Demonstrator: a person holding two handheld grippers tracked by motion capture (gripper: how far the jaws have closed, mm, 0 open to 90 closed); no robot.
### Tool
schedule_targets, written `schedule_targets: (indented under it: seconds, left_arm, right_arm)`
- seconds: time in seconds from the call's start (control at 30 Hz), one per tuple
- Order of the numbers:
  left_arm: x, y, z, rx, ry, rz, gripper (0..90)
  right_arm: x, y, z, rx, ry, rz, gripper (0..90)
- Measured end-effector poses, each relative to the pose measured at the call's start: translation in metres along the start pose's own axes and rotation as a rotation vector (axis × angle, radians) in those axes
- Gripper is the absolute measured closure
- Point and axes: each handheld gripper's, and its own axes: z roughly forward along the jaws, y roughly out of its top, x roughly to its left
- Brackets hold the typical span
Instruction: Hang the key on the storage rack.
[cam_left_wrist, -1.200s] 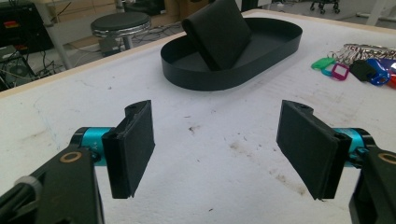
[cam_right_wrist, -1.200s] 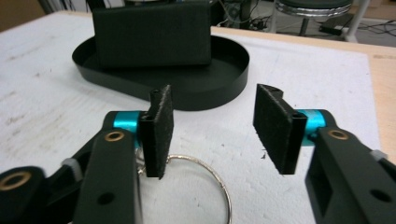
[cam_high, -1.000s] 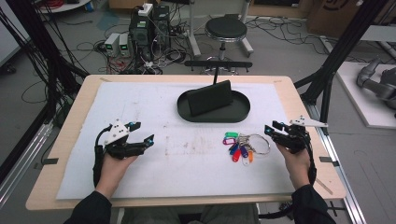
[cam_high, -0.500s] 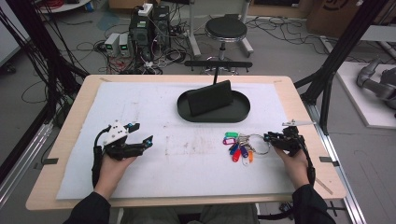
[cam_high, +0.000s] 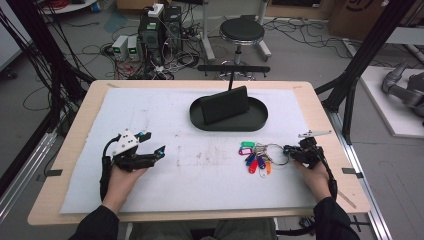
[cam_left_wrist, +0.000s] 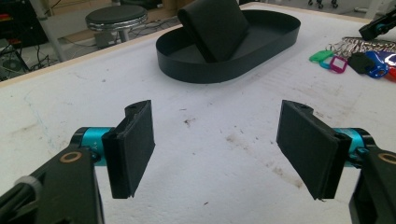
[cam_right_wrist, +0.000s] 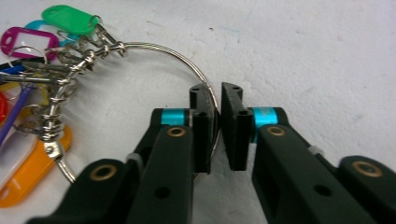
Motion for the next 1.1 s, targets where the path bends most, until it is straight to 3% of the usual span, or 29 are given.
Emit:
schedule_targets:
  seconds: [0.2,0.27,0.3,0.33,0.37,0.4,0.5,0.7,0.87,1.1]
  left_arm:
    - [-0.002,0.0,0.001,0.002,-0.002,0.006,27.6]
    - [-0.002,0.0,0.001,0.001,-0.001,0.005,27.6]
    - [-0.001,0.0,0.0,0.001,0.002,0.005,27.6]
    - [-0.001,0.001,0.0,0.0,0.003,0.004,27.6]
    - [-0.001,0.001,0.0,0.0,0.003,0.004,27.6]
    - [-0.001,0.001,0.0,-0.001,0.003,0.002,27.6]
    - [-0.001,0.001,0.0,-0.001,0.004,0.007,27.6]
    - [-0.002,0.002,0.001,-0.001,0.001,0.008,27.6]
    - [-0.003,0.002,0.001,0.0,0.001,0.009,27.6]
    - [-0.003,0.002,0.0,-0.005,0.001,0.009,27.6]
  right_arm:
    - [-0.001,0.001,0.0,-0.004,-0.003,0.019,87.7]
    - [-0.005,0.002,-0.007,-0.068,0.008,0.046,87.6]
    - [-0.005,0.002,-0.007,-0.068,0.008,0.046,87.6]
    - [-0.007,0.002,-0.014,-0.126,0.012,0.073,87.7]
    - [-0.007,0.002,-0.014,-0.126,0.012,0.073,87.7]
    - [-0.009,0.002,-0.021,-0.174,0.025,0.094,87.7]
    - [-0.008,0.002,-0.027,-0.231,0.054,0.117,87.7]
    - [-0.001,0.004,-0.031,-0.268,0.083,0.109,87.7]
    - [0.008,0.007,-0.034,-0.324,0.146,0.098,87.4]
    - [0.015,0.008,-0.032,-0.316,0.176,0.081,87.0]
